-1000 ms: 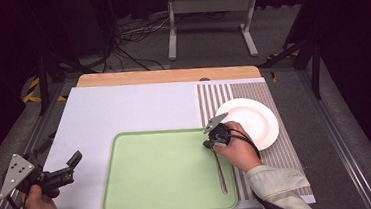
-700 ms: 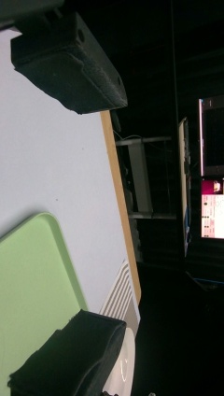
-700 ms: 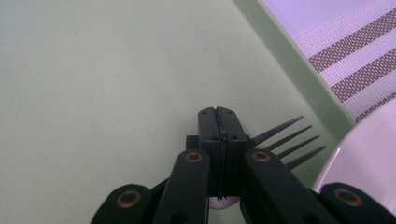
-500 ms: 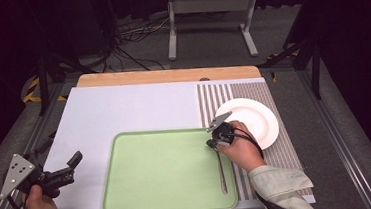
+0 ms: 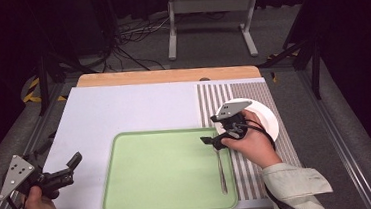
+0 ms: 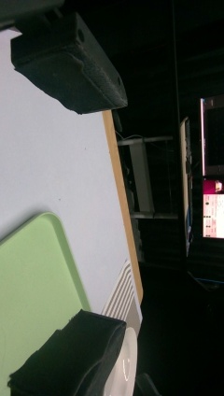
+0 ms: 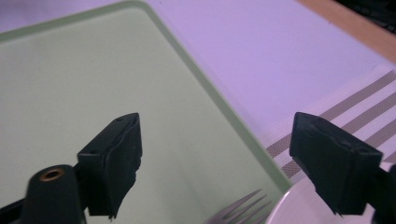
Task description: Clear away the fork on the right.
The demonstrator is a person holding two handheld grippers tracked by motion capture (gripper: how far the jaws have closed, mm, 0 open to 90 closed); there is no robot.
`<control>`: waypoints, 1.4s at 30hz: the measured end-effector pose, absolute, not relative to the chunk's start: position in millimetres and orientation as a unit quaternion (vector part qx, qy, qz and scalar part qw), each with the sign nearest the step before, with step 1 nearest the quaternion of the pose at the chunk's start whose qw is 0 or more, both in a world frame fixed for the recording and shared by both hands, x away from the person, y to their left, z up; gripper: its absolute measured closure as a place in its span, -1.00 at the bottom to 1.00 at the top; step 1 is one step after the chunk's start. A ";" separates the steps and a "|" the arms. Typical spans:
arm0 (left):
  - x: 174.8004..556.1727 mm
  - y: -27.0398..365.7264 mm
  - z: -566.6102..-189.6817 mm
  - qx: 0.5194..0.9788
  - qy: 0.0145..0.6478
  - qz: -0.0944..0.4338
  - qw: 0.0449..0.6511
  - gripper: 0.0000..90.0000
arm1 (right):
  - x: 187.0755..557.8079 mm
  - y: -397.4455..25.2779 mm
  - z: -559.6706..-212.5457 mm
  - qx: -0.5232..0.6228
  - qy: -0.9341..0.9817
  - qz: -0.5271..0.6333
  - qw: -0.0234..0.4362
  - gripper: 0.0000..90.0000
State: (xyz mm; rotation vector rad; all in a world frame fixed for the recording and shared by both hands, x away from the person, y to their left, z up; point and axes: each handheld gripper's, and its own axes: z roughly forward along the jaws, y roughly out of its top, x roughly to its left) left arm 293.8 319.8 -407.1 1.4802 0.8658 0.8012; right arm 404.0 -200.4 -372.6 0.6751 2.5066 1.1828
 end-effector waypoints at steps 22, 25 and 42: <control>293.2 320.5 -408.1 0.634 0.373 0.342 0.585 -1.00 | 369.3 -270.3 -352.0 0.250 0.814 0.485 0.198 -0.67; 293.0 320.5 -408.1 0.633 0.373 0.343 0.585 -1.00 | 363.8 -282.2 -354.0 0.253 0.802 0.500 0.209 -0.67; 293.7 321.3 -410.2 0.636 0.372 0.341 0.584 -1.00 | 344.1 -323.6 -385.0 0.279 0.761 0.542 0.222 -0.67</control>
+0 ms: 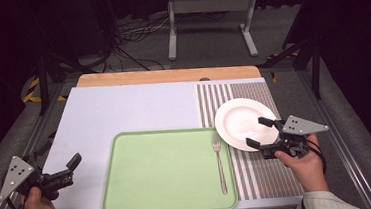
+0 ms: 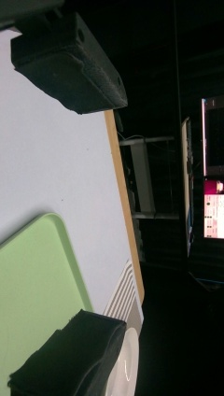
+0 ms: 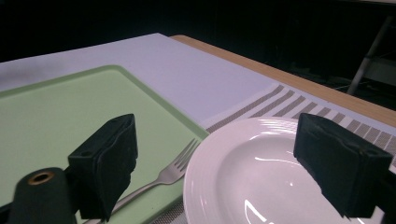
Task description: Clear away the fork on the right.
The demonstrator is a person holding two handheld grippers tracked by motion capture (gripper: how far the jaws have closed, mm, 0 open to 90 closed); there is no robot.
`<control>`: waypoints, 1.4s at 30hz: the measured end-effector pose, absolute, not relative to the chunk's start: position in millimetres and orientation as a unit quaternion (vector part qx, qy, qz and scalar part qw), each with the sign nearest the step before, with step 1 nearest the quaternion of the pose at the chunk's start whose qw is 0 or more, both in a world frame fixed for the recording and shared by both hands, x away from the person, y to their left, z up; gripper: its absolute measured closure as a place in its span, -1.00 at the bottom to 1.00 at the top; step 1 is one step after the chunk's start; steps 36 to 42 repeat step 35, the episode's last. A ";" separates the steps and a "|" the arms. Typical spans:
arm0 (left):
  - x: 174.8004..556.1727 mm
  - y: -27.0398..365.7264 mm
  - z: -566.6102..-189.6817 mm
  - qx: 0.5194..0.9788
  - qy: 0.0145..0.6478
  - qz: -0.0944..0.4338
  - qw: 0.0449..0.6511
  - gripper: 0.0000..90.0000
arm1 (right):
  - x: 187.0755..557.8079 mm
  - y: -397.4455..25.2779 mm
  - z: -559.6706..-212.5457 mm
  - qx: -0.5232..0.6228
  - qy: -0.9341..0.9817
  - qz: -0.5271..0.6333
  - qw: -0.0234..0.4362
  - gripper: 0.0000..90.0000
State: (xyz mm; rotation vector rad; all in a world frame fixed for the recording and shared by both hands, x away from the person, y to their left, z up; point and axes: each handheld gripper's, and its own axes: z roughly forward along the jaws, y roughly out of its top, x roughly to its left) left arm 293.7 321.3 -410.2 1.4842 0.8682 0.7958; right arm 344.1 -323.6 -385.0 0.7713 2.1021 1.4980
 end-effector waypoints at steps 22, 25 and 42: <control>297.6 323.2 -416.8 0.640 0.373 0.334 0.582 -1.00 | 335.8 -345.3 -430.2 0.319 0.746 0.541 0.219 -0.67; 298.1 324.2 -417.5 0.638 0.377 0.333 0.583 -1.00 | 335.2 -346.0 -436.5 0.325 0.743 0.544 0.214 -0.68; 297.2 328.3 -419.1 0.632 0.388 0.330 0.584 -1.00 | 334.4 -345.9 -435.6 0.321 0.732 0.560 0.217 -0.68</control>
